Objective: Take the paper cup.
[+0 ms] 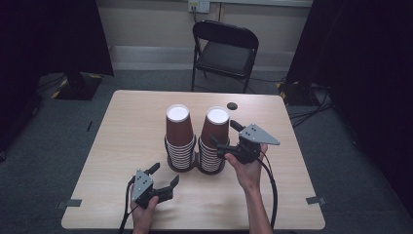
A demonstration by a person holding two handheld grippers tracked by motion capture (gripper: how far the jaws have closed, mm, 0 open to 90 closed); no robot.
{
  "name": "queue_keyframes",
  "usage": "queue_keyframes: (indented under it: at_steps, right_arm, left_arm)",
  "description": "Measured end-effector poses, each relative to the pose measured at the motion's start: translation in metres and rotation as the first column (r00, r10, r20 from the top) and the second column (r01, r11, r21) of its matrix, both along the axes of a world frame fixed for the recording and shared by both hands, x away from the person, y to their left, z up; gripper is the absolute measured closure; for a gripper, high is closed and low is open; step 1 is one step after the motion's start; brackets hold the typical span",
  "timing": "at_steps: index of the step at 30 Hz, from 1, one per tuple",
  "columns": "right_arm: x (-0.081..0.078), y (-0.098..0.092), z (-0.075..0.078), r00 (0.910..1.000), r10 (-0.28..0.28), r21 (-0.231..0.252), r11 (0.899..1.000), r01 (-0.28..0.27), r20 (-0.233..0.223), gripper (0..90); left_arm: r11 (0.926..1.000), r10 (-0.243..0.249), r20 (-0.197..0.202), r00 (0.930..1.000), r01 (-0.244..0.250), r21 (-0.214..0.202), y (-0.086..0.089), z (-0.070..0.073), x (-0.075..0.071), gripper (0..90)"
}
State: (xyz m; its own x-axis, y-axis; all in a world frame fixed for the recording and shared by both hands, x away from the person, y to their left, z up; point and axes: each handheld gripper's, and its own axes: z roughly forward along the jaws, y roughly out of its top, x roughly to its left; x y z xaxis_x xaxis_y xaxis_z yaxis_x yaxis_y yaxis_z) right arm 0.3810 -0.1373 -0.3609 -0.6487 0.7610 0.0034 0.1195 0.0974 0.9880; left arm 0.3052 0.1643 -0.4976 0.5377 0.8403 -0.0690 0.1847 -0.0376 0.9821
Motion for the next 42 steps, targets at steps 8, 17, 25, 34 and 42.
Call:
queue_keyframes:
  at_steps: [8,17,25,34,42]
  right_arm:
    - [0.022,0.013,0.0,0.9998,0.009,0.003,1.0,-0.009,-0.019,12.2]
    - [0.031,0.019,-0.01,0.9982,0.01,-0.01,1.0,-0.01,-0.058,12.3]
    - [0.035,0.024,-0.02,0.9969,-0.004,-0.036,0.999,0.001,-0.078,10.2]
    - [0.036,0.025,-0.025,0.9963,-0.022,-0.056,0.998,0.018,-0.083,9.8]
    - [0.036,0.025,-0.023,0.9969,-0.02,-0.062,0.998,0.015,-0.075,11.2]
  left_arm:
    - [1.0,-0.003,0.006,1.0,0.003,0.001,0.001,0.0,0.0,16.3]
    - [1.0,0.002,0.007,1.0,-0.002,-0.007,0.001,0.0,-0.001,16.3]
    - [1.0,-0.002,0.009,1.0,0.002,-0.007,0.001,0.0,-0.001,16.3]
    - [1.0,-0.003,0.011,0.9999,0.003,0.0,0.001,0.0,-0.001,16.3]
    - [1.0,0.001,0.011,0.9999,-0.001,-0.005,0.001,0.0,-0.001,16.3]
